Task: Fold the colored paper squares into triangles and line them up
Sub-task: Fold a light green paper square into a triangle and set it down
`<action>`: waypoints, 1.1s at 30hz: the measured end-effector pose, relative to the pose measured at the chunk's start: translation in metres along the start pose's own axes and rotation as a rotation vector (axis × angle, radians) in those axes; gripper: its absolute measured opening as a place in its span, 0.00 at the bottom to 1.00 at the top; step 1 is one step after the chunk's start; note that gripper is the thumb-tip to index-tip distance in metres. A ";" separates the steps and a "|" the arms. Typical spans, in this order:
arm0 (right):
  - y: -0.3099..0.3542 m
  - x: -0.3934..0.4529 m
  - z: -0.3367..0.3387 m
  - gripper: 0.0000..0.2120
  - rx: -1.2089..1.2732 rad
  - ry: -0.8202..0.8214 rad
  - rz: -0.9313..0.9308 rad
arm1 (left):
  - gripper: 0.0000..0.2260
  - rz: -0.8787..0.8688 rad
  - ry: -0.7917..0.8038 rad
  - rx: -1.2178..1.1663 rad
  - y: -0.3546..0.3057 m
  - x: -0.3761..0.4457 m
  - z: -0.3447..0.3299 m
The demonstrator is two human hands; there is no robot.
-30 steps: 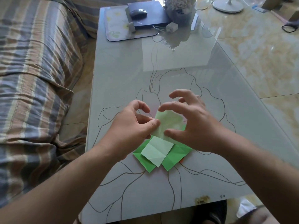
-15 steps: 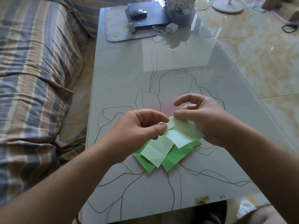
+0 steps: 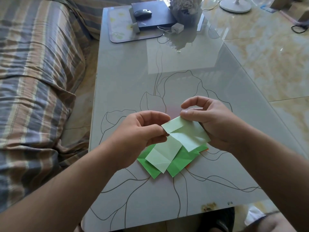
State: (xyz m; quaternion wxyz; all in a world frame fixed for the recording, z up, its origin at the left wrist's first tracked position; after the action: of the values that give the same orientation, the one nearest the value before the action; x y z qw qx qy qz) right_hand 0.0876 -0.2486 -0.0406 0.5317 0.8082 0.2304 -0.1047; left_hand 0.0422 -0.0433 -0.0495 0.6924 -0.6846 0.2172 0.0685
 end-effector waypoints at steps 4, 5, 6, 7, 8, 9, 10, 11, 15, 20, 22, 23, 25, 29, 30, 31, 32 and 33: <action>-0.001 0.001 0.000 0.08 -0.041 -0.035 0.043 | 0.18 0.041 0.064 -0.103 -0.001 0.001 0.002; -0.001 0.000 0.001 0.08 -0.047 -0.041 0.052 | 0.17 0.035 0.085 -0.104 -0.001 0.000 0.000; -0.001 0.000 0.001 0.08 -0.051 -0.043 0.056 | 0.17 0.024 0.101 -0.094 0.000 0.000 0.000; -0.001 0.000 0.000 0.08 -0.053 -0.043 0.055 | 0.17 0.011 0.108 -0.074 0.002 0.000 -0.001; -0.002 0.000 0.000 0.08 -0.054 -0.043 0.052 | 0.17 -0.003 0.106 -0.046 0.003 0.000 -0.002; -0.002 -0.001 0.000 0.08 -0.052 -0.043 0.046 | 0.18 -0.014 0.098 -0.014 0.004 0.000 -0.002; -0.002 -0.001 -0.001 0.08 -0.048 -0.045 0.040 | 0.19 -0.022 0.091 0.014 0.005 0.000 -0.001; -0.003 -0.001 -0.001 0.08 -0.043 -0.047 0.034 | 0.20 -0.026 0.084 0.032 0.005 0.000 -0.001; -0.003 -0.001 -0.002 0.07 -0.032 -0.045 0.013 | 0.19 -0.045 0.060 0.062 0.004 -0.002 -0.003; -0.003 -0.001 -0.002 0.07 -0.013 -0.040 -0.001 | 0.10 -0.126 -0.019 0.162 0.002 -0.001 -0.002; -0.002 -0.001 -0.002 0.07 -0.007 -0.036 -0.009 | 0.07 -0.193 -0.038 0.266 0.000 -0.001 0.003; -0.002 -0.002 -0.002 0.07 -0.006 -0.032 -0.011 | 0.06 -0.234 -0.042 0.330 -0.001 -0.002 0.005; -0.001 -0.002 -0.002 0.07 -0.008 -0.020 -0.014 | 0.04 -0.313 -0.059 0.502 -0.003 -0.003 0.010; -0.001 -0.003 -0.002 0.08 0.000 0.036 -0.002 | 0.07 -0.376 -0.089 0.754 -0.005 -0.002 0.019; -0.001 -0.003 -0.002 0.08 -0.008 0.054 0.023 | 0.07 -0.383 -0.086 0.767 -0.006 -0.002 0.020; -0.001 -0.003 -0.001 0.07 -0.033 0.072 0.059 | 0.07 -0.389 -0.085 0.770 -0.007 -0.002 0.021; -0.001 -0.003 0.000 0.05 -0.075 0.087 0.101 | 0.07 -0.391 -0.084 0.762 -0.007 -0.001 0.022; -0.001 -0.003 0.001 0.05 -0.132 0.104 0.143 | 0.07 -0.390 -0.081 0.745 -0.007 -0.001 0.022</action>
State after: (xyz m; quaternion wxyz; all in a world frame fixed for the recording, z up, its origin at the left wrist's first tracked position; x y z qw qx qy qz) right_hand 0.0844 -0.2497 -0.0405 0.5771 0.7903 0.2057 -0.0088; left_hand 0.0485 -0.0214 -0.0435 0.9006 -0.4124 0.0660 -0.1201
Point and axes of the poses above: each hand's wrist, its own x-axis towards the middle knuckle, its own z-axis out of the back of the hand, y = z × x, the point moved 1 cm from there along x, towards the middle knuckle, and after that the axes turned 13 degrees about x, right-handed, at the moved point
